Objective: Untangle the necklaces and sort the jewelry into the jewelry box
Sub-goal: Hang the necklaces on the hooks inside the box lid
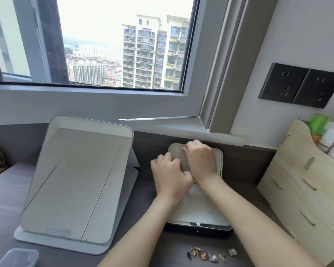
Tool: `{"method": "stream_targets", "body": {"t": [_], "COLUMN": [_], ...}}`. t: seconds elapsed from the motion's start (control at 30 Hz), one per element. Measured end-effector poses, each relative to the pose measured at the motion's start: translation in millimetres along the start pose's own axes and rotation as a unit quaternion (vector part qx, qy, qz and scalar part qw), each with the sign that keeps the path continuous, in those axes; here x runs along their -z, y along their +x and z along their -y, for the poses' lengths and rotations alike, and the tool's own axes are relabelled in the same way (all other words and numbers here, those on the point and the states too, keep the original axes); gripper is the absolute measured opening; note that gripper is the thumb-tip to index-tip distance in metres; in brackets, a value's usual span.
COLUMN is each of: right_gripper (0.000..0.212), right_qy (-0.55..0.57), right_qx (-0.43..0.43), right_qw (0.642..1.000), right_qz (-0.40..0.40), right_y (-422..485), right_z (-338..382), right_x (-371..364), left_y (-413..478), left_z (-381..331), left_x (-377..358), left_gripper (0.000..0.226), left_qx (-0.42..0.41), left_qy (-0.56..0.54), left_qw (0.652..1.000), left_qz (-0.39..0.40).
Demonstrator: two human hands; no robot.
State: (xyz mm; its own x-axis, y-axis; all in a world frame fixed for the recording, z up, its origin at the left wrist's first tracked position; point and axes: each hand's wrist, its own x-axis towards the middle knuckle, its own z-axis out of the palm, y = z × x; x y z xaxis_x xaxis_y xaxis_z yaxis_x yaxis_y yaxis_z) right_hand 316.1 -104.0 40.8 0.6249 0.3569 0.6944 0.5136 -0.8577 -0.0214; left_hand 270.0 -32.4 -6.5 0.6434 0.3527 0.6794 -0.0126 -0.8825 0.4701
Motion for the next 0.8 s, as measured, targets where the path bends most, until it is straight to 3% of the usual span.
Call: {"method": "stream_targets", "body": {"t": [0.1, 0.17, 0.33, 0.47, 0.6, 0.7, 0.8], "right_gripper": [0.022, 0.027, 0.034, 0.03, 0.024, 0.02, 0.019], "right_qy": [0.022, 0.012, -0.015, -0.024, 0.007, 0.049, 0.043], "right_qx": [-0.052, -0.112, -0.151, -0.15, -0.129, -0.132, -0.137], "right_qw": [0.998, 0.994, 0.988, 0.987, 0.991, 0.99, 0.99], "right_qz": [-0.021, 0.006, 0.028, 0.054, 0.035, -0.012, -0.005], "right_y": [0.5, 1.3, 2.4, 0.5, -9.3, -16.4, -21.7], "right_z": [-0.9, -1.9, -6.6, -6.5, -5.4, -7.2, -9.3], "right_x": [-2.0, 0.1, 5.4, 10.8, 12.9, 17.0, 22.3], "left_y": [0.2, 0.4, -0.4, 0.0, -0.3, 0.2, 0.7], "left_z": [1.1, 1.9, 1.7, 2.9, 3.5, 2.9, 3.4], "left_x": [-0.5, -1.0, -0.9, -1.4, -1.7, -1.4, -2.1], "left_gripper": [0.011, 0.01, 0.008, 0.01, 0.027, 0.017, 0.008], "left_qx": [0.001, 0.004, 0.001, 0.002, -0.004, -0.003, -0.001], "left_qy": [-0.003, -0.005, -0.014, -0.012, -0.011, -0.01, -0.001], "left_qw": [1.0, 1.0, 1.0, 1.0, 1.0, 1.0, 1.0], "left_qz": [0.0, -0.001, -0.006, -0.006, -0.017, -0.02, -0.004]}}
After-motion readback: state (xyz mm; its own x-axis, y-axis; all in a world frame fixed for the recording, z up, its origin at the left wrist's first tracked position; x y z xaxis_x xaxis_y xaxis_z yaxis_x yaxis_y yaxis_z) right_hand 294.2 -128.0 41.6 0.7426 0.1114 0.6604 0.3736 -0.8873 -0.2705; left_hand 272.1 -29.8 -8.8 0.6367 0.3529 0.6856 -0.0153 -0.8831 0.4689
